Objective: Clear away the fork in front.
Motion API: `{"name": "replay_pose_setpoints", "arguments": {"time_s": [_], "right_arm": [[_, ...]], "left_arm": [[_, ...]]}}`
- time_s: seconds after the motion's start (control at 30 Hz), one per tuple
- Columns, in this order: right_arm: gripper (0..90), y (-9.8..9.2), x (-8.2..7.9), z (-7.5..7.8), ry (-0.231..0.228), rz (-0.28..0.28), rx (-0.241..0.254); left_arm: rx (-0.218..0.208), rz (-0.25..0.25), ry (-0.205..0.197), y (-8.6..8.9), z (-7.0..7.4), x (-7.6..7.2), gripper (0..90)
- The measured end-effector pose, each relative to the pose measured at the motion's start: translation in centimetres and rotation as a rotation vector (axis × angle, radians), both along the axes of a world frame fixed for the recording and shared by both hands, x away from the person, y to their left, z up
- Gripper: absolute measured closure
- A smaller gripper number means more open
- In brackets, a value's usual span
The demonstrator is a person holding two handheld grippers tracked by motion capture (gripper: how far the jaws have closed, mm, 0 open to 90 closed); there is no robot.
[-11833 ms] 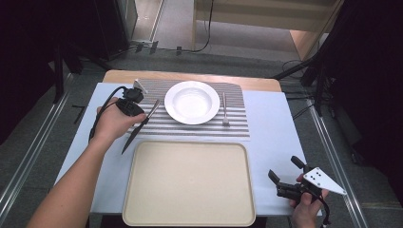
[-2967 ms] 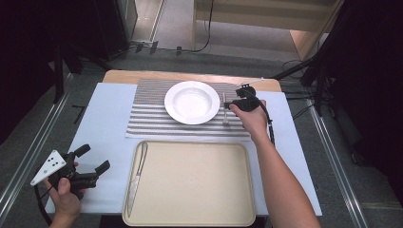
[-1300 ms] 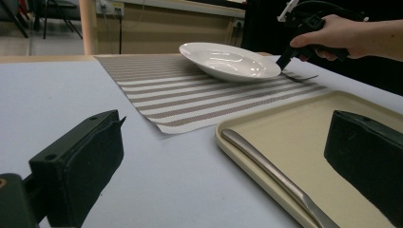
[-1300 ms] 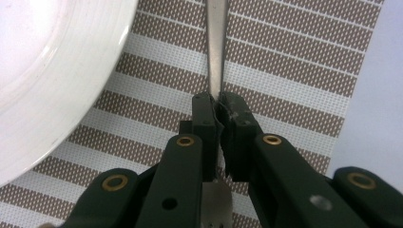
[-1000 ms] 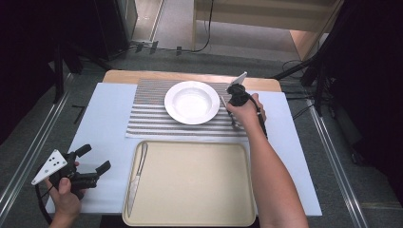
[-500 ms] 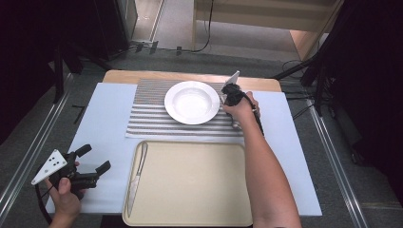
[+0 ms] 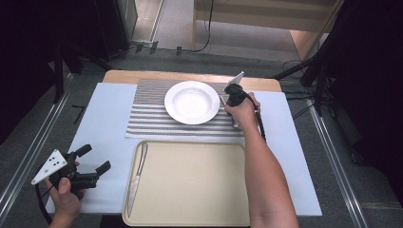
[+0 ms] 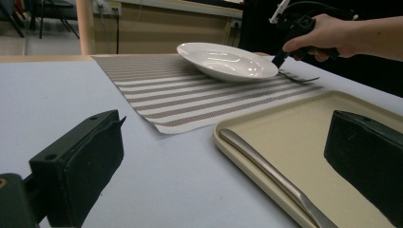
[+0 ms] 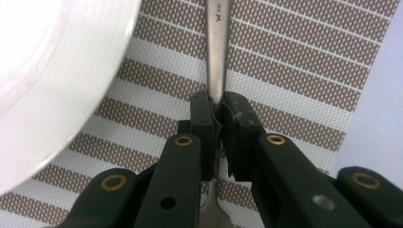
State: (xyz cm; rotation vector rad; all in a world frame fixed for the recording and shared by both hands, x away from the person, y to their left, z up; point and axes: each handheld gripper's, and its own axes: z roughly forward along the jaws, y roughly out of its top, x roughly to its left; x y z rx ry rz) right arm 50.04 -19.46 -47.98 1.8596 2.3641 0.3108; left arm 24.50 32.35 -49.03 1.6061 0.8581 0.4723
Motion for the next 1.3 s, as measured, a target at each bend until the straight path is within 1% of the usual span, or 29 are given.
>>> {"name": "replay_pose_setpoints", "arguments": {"time_s": [0.03, 0.07, 0.1, 0.13, 0.17, 0.2, 0.23, 0.27, 0.3, 0.5, 0.53, 0.6, 0.7, 0.73, 0.77, 0.8, 0.83, 0.87, 0.9, 0.93, 0.97, 1.0, 1.03, 1.07, 1.1, 1.13, 1.17, 1.27, 1.3], "right_arm": [[82.0, 0.0, 0.0, 0.0, 0.0, 0.0, 0.0], [82.0, -0.5, -0.3, 0.2, -0.015, -0.004, 0.022], [82.0, -0.5, -0.3, 0.2, -0.015, -0.004, 0.022], [82.1, -0.7, -0.4, 0.3, -0.016, -0.013, 0.047], [82.1, -1.1, -0.8, 0.5, -0.044, -0.013, 0.058], [82.1, -1.3, -0.9, 0.6, -0.052, -0.011, 0.072], [82.1, -1.3, -0.9, 0.6, -0.052, -0.011, 0.072], [82.1, -1.7, -1.4, 0.9, -0.08, -0.001, 0.087], [82.1, -1.7, -1.4, 0.9, -0.08, -0.001, 0.087], [82.1, -2.5, -2.8, 1.1, -0.157, 0.011, 0.153], [82.1, -2.5, -3.1, 0.8, -0.151, 0.034, 0.143], [82.0, -2.5, -3.2, 0.7, -0.147, 0.041, 0.133], [82.0, -2.4, -3.1, 0.4, -0.105, 0.06, 0.109], [82.0, -2.4, -3.1, 0.4, -0.105, 0.06, 0.109], [81.9, -2.2, -3.0, 0.3, -0.083, 0.067, 0.088], [81.9, -2.2, -3.0, 0.3, -0.083, 0.067, 0.088], [81.8, -2.1, -2.9, 0.2, -0.067, 0.067, 0.081], [81.6, -2.0, -2.7, 0.1, -0.038, 0.078, 0.068], [81.6, -2.0, -2.7, 0.1, -0.038, 0.078, 0.068], [81.3, -1.7, -2.6, -0.2, -0.006, 0.09, 0.053], [81.3, -1.7, -2.6, -0.2, -0.006, 0.09, 0.053], [81.1, -1.7, -2.6, -0.2, -0.024, 0.086, 0.045], [80.9, -1.6, -2.6, -0.2, -0.034, 0.083, 0.017], [77.9, -1.5, -2.6, -0.2, -0.03, 0.083, 0.019], [77.9, -1.5, -2.6, -0.2, -0.03, 0.083, 0.019], [75.7, -1.4, -2.5, -0.1, -0.015, 0.091, 0.021], [75.7, -1.4, -2.5, -0.1, -0.015, 0.091, 0.021], [75.7, -1.2, -2.6, 0.2, 0.003, 0.118, -0.02], [75.7, -1.1, -2.6, 0.3, 0.02, 0.134, -0.032]], "left_arm": [[0.0, 0.0, 0.0, 0.0, 0.0, 0.0, 0.0], [0.003, 0.001, -0.001, 0.0, 0.0, 0.0, 0.0], [0.004, 0.0, -0.001, 0.0, 0.0, 0.0, 0.0], [0.003, 0.001, -0.001, 0.0, 0.0, 0.0, 0.0], [0.003, 0.001, -0.001, 0.0, 0.0, 0.0, 0.0], [0.003, 0.001, -0.002, 0.0, 0.0, 0.0, 0.0], [0.003, 0.001, -0.002, 0.0, 0.0, 0.0, 0.0], [0.005, 0.001, -0.003, 0.0, 0.0, 0.1, 0.0], [0.005, 0.001, -0.003, 0.0, 0.0, 0.1, 0.0], [0.006, 0.001, -0.003, -0.1, 0.0, 0.0, 0.0], [0.006, 0.001, -0.004, -0.1, 0.0, 0.1, 0.0], [0.007, 0.002, -0.002, -0.1, 0.0, 0.1, 0.0], [0.007, 0.004, -0.001, -0.2, 0.0, 0.1, 0.0], [0.007, 0.004, -0.001, -0.2, 0.0, 0.1, 0.0], [0.007, 0.004, -0.001, -0.2, 0.0, 0.1, 0.0], [0.007, 0.004, -0.001, -0.2, 0.0, 0.1, 0.0], [0.006, 0.004, -0.001, -0.2, 0.0, 0.1, 0.0], [0.007, 0.004, -0.002, -0.2, 0.0, 0.1, 0.0], [0.006, 0.003, -0.002, -0.2, 0.0, 0.1, 0.0], [0.006, 0.003, -0.001, -0.2, 0.0, 0.1, 0.0], [0.007, 0.002, -0.002, -0.2, 0.0, 0.1, 0.0], [0.007, 0.002, -0.002, -0.1, 0.0, 0.1, 0.0], [0.007, 0.001, -0.002, -0.1, 0.0, 0.1, 0.0], [0.006, 0.001, -0.003, -0.1, 0.0, 0.1, 0.0], [0.006, 0.001, -0.003, -0.1, 0.0, 0.1, 0.0], [0.007, 0.001, -0.002, -0.1, 0.0, 0.1, 0.0], [0.007, 0.001, -0.002, -0.1, 0.0, 0.1, 0.0], [0.008, 0.002, -0.001, -0.2, 0.0, 0.1, 0.0], [0.008, 0.001, -0.001, -0.2, 0.0, 0.1, 0.0]]}}
